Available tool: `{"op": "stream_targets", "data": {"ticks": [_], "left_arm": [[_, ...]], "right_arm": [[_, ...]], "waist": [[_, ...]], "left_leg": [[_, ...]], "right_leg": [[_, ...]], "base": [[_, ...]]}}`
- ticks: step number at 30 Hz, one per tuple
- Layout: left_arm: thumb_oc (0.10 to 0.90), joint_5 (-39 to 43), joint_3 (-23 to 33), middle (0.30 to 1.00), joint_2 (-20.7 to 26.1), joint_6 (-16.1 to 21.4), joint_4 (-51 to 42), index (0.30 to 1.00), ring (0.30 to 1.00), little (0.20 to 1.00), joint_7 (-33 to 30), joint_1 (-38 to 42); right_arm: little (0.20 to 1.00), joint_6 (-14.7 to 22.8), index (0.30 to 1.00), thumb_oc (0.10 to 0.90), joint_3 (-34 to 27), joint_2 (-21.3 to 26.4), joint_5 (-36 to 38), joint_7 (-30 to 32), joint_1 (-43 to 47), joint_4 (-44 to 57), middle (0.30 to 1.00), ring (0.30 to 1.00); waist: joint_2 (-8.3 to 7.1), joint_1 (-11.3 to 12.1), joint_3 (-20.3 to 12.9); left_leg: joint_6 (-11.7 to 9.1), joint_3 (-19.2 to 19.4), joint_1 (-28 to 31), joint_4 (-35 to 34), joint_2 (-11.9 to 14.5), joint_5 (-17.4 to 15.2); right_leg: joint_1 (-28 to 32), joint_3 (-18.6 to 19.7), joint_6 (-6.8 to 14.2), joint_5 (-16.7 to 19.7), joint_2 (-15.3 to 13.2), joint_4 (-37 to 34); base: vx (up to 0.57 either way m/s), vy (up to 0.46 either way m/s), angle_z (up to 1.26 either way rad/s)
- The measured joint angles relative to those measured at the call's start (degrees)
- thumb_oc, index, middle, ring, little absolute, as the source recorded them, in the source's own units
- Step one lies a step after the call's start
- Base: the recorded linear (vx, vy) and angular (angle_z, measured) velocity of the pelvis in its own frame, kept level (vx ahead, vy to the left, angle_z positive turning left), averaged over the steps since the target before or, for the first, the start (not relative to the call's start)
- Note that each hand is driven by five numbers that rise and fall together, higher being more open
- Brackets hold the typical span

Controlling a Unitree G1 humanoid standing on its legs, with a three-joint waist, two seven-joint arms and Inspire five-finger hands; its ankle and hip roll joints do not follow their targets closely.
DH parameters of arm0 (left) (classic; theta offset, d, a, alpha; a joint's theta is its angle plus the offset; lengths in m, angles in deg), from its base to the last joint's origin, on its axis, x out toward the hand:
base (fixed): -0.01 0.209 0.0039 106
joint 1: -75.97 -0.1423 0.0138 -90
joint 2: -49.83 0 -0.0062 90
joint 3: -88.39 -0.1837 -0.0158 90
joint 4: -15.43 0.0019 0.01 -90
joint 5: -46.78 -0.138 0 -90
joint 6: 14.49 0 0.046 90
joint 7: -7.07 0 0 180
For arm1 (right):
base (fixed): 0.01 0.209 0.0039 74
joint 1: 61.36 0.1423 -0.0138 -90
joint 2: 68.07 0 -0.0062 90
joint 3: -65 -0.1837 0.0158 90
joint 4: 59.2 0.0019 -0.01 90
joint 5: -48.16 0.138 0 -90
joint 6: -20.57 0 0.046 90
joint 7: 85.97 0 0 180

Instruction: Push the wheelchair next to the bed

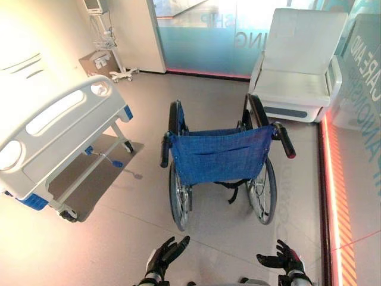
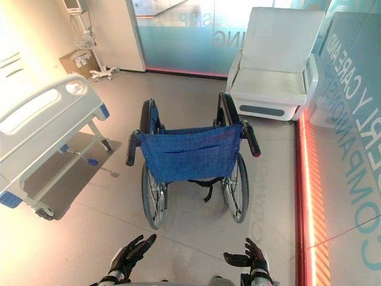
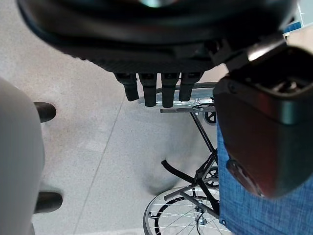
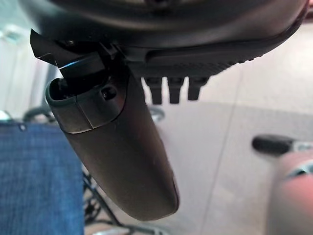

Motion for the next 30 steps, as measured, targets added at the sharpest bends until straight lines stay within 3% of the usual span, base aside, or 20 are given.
{"op": "stream_targets", "data": {"ticks": [4,16,19,25,30], "left_arm": [[0.8,-2.2,-1.2,0.9,0.4,1.3,-0.9,0.9,0.9,0.9,-0.9,-0.2],[0.8,-2.1,-1.1,0.9,0.9,0.5,-3.4,0.9,0.9,0.9,-2.2,-0.4],[0.8,-2.2,-0.8,0.9,2.8,-1.2,-5.6,0.9,0.9,0.9,-3.6,-0.2],[0.8,0.7,5.7,0.9,8.2,-5.9,-8.9,0.9,0.9,0.9,-8.4,2.1],[0.8,5.1,7.9,0.9,11.8,-7.7,-11.0,0.9,0.9,0.9,-11.2,5.8]], "right_arm": [[0.9,-0.8,0.9,0.8,0.4,-0.5,0.0,-1.7,-0.4,0.0,0.9,0.9],[0.9,-1.1,0.9,0.8,0.3,0.6,0.0,-1.3,0.0,2.9,0.9,0.9],[0.9,-2.4,0.9,0.8,0.2,3.0,0.0,-0.6,1.0,5.8,0.9,0.9],[0.9,-5.2,0.9,0.8,-4.8,12.6,0.0,1.3,7.3,7.5,0.9,0.9],[0.9,-9.7,0.9,0.8,-6.3,20.1,-0.5,2.7,14.6,9.2,0.9,0.9]], "waist": [[0.08,0.0,0.0],[0.45,0.2,-0.2],[0.45,0.2,-0.2],[0.54,0.2,-0.2],[0.66,0.7,-0.2]], "left_leg": [[0.0,0.0,-0.1,0.0,0.0,0.0],[-0.1,0.0,-0.7,-0.1,0.0,0.1],[-0.1,0.0,-0.6,-0.2,0.0,0.1],[-0.2,-0.1,-0.4,-0.4,0.0,0.1],[-0.1,-0.1,-1.5,-0.4,-0.1,0.1]], "right_leg": [[-0.1,0.0,0.0,0.0,0.0,0.0],[-0.8,0.0,0.3,0.2,0.0,-0.2],[-0.3,0.0,0.4,0.4,0.1,-1.0],[0.7,0.0,0.6,0.9,0.3,-2.6],[1.6,0.0,0.5,3.7,0.8,-6.8]], "base": [[-0.02,0.01,0.0],[0.02,-0.015,0.0],[0.07,-0.03,0.02],[0.04,0.005,0.04],[-0.02,-0.009,-0.01]]}}
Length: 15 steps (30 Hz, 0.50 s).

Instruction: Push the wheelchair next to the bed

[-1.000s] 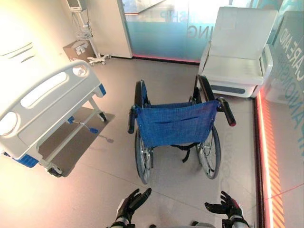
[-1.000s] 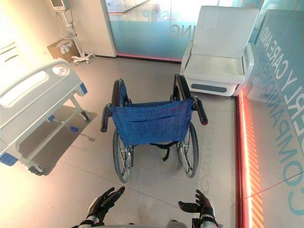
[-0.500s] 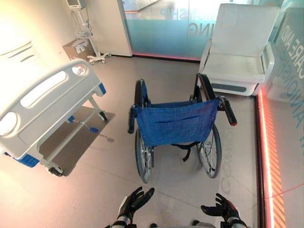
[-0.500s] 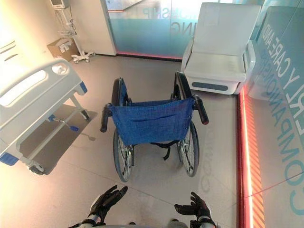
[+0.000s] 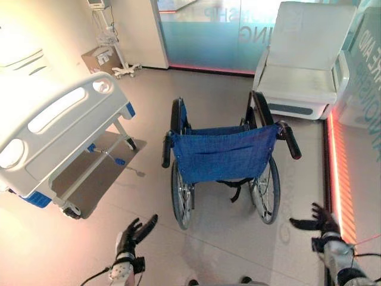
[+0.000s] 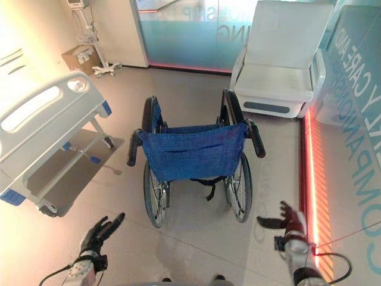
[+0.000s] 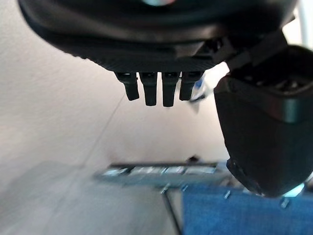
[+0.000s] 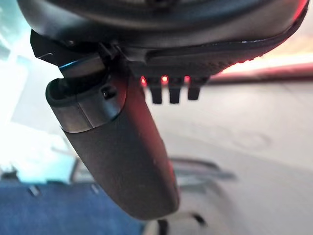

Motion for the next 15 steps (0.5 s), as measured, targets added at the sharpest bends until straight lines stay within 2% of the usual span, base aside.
{"op": "stream_targets", "data": {"ticks": [6,11,15], "left_arm": [[0.8,2.3,0.1,0.9,2.3,-0.3,-5.1,0.9,0.9,0.9,-0.7,5.9],[0.8,7.1,0.1,0.9,4.5,-0.2,-8.6,0.9,0.9,0.9,-1.8,11.8],[0.8,11.3,0.0,0.9,6.9,2.2,-13.7,0.9,0.9,0.9,-2.2,15.5]], "right_arm": [[0.9,-3.1,0.9,0.8,0.0,1.8,0.5,4.5,9.1,3.6,0.9,0.9],[0.9,-3.1,0.9,0.8,0.1,2.6,1.3,8.6,15.7,6.1,0.9,0.9],[0.9,-1.8,0.9,0.8,0.2,4.1,5.1,13.7,17.4,16.4,0.9,0.9]], "waist": [[0.06,0.2,1.5],[-0.31,0.2,2.6],[-0.61,0.1,4.1]], "left_leg": [[-0.2,-0.2,-0.1,-0.2,0.0,0.1],[-0.2,-0.2,-0.2,-0.3,-0.1,0.1],[-0.1,-0.2,-0.3,-0.4,-0.1,0.1]], "right_leg": [[0.5,-0.3,-0.1,0.7,0.2,-1.3],[0.4,-0.3,-0.1,0.7,0.2,-1.3],[0.3,-0.3,0.0,0.7,0.2,-1.3]], "base": [[-0.03,-0.018,0.01],[-0.01,-0.001,0.0],[-0.02,0.002,0.0]]}}
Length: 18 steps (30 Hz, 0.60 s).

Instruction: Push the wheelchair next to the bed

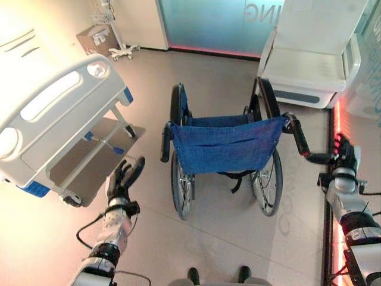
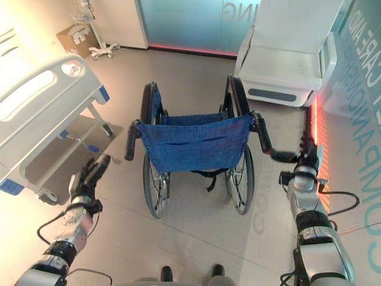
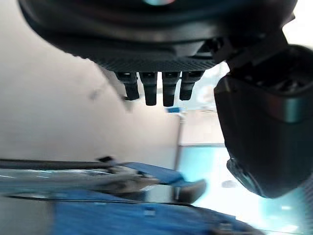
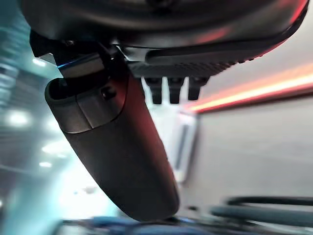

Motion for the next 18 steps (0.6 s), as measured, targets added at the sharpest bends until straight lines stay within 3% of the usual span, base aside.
{"op": "stream_targets", "data": {"ticks": [10,18], "left_arm": [[0.8,1.6,0.2,0.9,0.1,6.4,-12.4,0.9,0.9,0.9,0.8,2.6],[0.8,2.9,0.2,0.9,0.0,6.4,-19.3,0.9,0.9,0.9,9.3,2.5]], "right_arm": [[0.9,3.1,0.9,0.8,0.0,-0.2,-0.2,4.5,0.3,9.1,0.9,0.9],[0.9,5.5,0.9,0.8,-0.1,-0.7,-1.4,4.5,-0.8,18.3,0.9,0.9]], "waist": [[-0.94,-0.1,1.9],[-1.06,-0.1,2.0]], "left_leg": [[0.0,-0.1,-0.1,0.0,-0.1,0.0],[0.0,-0.1,-0.5,0.0,0.0,0.0]], "right_leg": [[-0.1,0.1,0.0,0.0,0.0,0.0],[-0.5,0.2,0.0,0.0,0.0,0.0]], "base": [[0.0,0.0,0.0],[0.0,0.0,0.0]]}}
